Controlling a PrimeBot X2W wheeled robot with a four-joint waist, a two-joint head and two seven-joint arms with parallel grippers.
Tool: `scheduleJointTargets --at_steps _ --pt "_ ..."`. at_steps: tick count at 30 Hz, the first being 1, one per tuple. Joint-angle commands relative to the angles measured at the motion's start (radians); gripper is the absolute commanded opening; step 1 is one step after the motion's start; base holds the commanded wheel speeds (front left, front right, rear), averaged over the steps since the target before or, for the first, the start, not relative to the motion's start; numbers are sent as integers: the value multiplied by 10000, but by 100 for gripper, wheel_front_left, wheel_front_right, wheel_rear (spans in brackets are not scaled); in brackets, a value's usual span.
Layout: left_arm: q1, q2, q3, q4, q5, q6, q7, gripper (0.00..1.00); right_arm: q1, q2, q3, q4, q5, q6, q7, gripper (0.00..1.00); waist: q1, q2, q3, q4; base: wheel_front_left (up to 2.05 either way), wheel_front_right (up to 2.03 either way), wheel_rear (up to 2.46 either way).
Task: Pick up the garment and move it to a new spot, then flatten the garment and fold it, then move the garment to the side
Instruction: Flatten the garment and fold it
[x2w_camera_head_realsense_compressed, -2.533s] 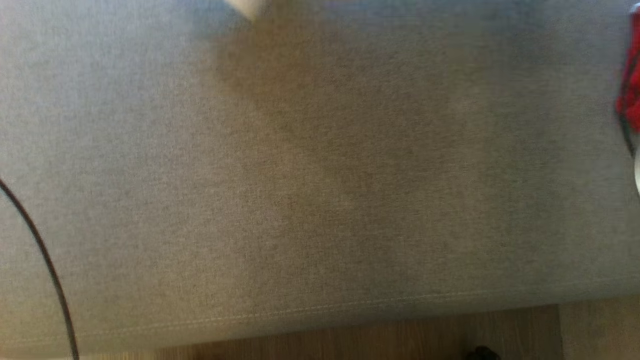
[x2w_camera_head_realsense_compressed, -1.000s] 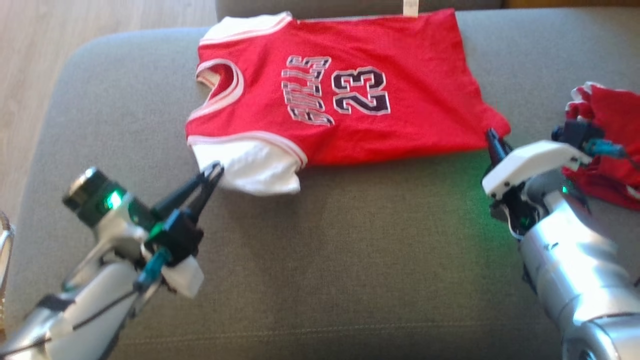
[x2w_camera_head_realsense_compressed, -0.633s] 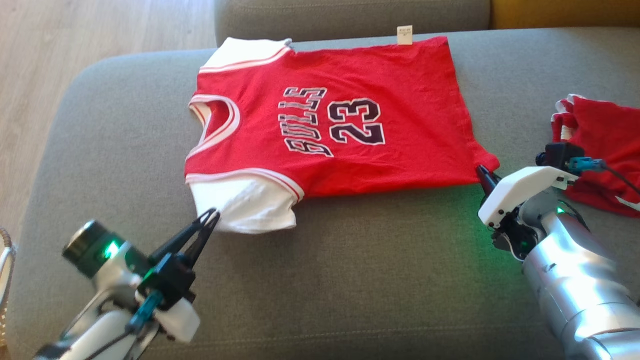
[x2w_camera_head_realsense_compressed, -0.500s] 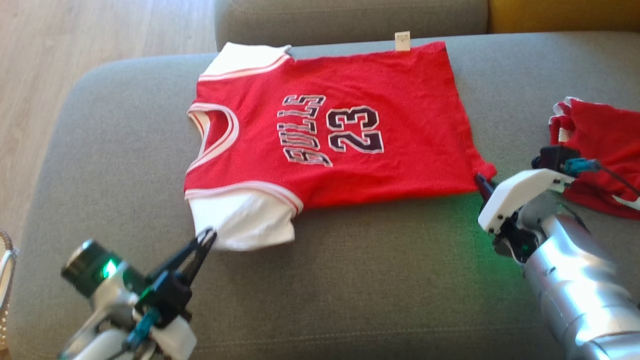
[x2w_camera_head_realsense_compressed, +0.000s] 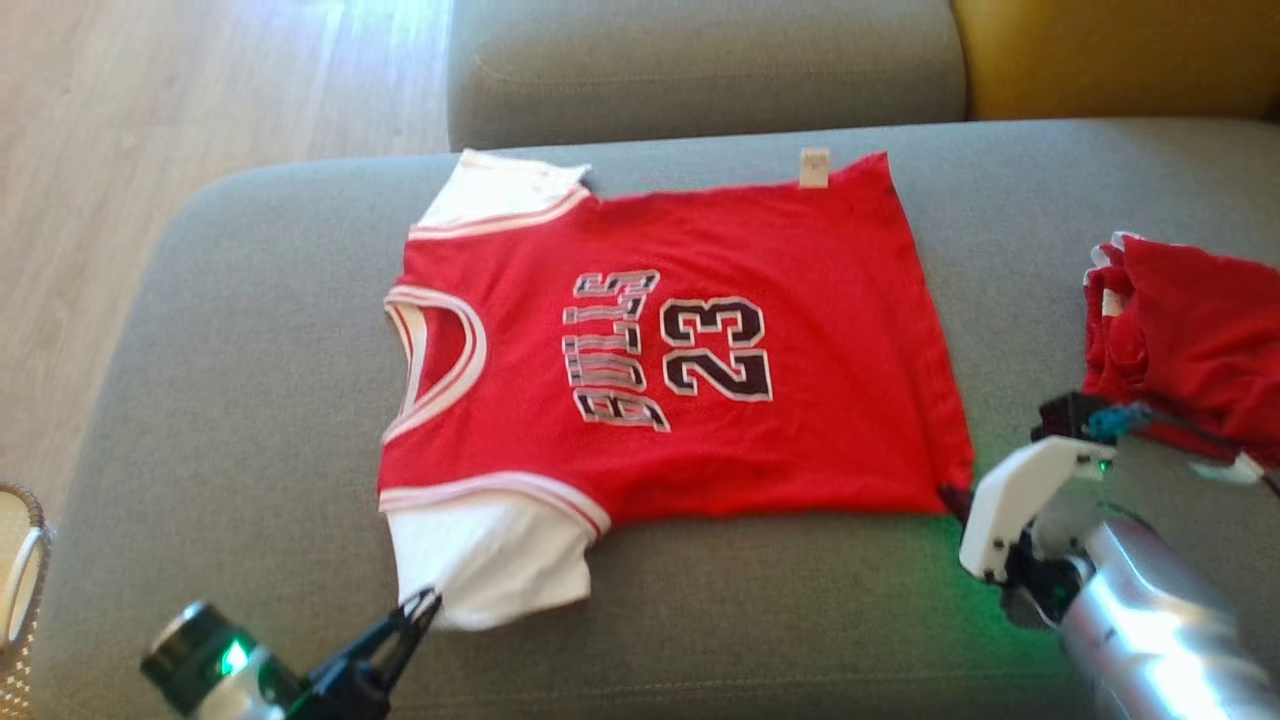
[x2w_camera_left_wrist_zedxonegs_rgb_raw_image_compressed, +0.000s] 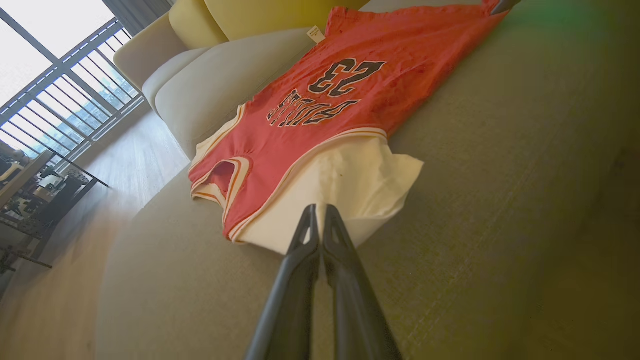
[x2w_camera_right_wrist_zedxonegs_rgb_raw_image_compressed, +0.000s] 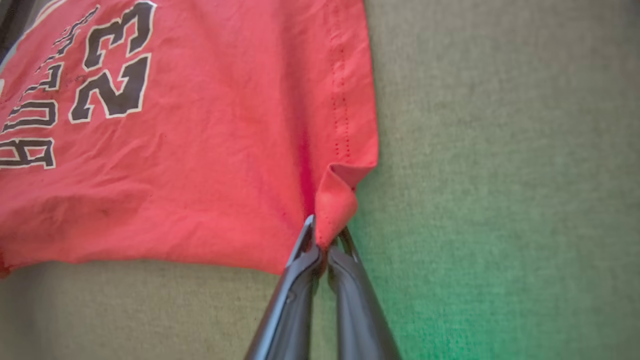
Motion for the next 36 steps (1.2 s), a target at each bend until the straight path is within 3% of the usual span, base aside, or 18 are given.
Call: scheduleJointTargets --at_steps 1,10,16,22,30,36 --pt "-340 413 496 -303 -62 135 -49 0 0 -127 242 -338 101 -2 75 0 1 -1 -35 18 0 0 0" --pt "634 705 731 -973 -196 435 -49 0 1524 -1002 528 -2722 987 -2 1520 0 1 -1 -250 62 0 0 0" --pt "1268 919 651 -1198 -251 389 -49 0 3233 -1603 445 -4876 1604 -2 2975 0 1 -1 -380 57 0 0 0" --pt "1391 1069 649 -1394 -194 313 -49 0 4588 -1922 -428 -7243 1490 -2 3997 0 1 -1 -294 56 0 0 0" --pt "860 956 1396 -1889 -317 644 -49 0 5258 -1370 -1791 -9883 -45 -2 4877 0 1 -1 -88 57 0 0 0" --pt "494 833 1884 -2181 -391 767 -49 0 5041 -640 -2660 -10699 -1055 -2 5091 0 1 -1 79 22 0 0 0"
